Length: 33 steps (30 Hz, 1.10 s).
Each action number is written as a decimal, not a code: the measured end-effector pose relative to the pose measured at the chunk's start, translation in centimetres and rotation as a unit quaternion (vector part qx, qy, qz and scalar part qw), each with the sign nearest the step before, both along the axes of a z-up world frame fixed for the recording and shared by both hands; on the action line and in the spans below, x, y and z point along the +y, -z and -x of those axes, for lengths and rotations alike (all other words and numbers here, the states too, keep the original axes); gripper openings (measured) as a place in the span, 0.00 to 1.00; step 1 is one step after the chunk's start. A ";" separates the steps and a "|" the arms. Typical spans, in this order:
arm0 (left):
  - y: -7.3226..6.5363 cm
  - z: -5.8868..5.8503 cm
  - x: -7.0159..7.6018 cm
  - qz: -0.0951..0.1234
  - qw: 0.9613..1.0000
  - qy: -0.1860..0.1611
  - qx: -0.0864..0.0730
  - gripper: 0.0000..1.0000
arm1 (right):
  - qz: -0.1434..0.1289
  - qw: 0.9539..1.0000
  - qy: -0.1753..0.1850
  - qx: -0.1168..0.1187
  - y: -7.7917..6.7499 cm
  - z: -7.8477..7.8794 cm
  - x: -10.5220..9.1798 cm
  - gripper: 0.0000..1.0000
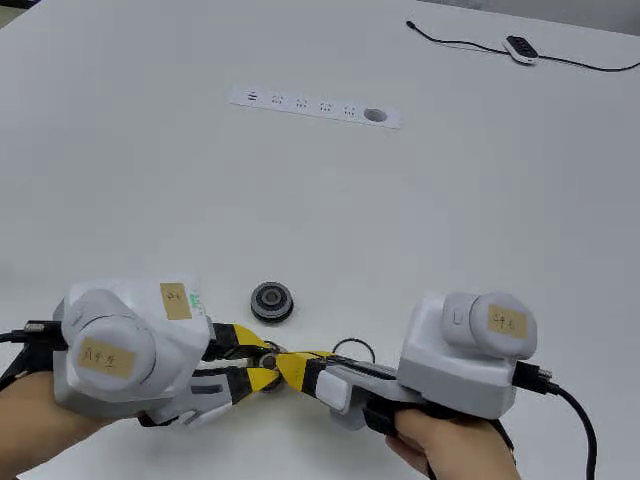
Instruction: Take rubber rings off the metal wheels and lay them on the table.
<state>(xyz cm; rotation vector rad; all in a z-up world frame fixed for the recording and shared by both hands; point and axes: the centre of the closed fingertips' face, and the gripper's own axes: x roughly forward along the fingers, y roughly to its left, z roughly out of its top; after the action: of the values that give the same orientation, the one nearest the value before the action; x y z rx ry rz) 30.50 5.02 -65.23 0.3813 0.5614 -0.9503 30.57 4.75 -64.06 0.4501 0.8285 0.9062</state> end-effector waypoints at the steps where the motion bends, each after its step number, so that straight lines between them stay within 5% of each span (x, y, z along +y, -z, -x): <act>1: 0.0 0.0 0.0 -0.002 1.000 0.000 0.000 0.14 | 0.000 1.000 0.001 0.001 0.0 0.0 0.0 0.02; 20: -1.7 0.4 2.1 0.006 1.000 -0.027 -0.010 0.27 | -0.041 0.999 0.023 0.017 -1.6 -0.4 -0.1 0.02; 33: -2.6 0.3 2.1 0.024 0.999 -0.044 -0.016 0.39 | -0.034 0.993 0.112 0.030 -1.0 -2.4 -4.9 0.02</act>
<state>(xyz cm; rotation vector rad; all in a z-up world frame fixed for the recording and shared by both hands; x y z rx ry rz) 30.24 7.11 -62.63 0.3252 0.5213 -0.8710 32.98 -0.12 -63.03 0.6201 0.7866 0.7171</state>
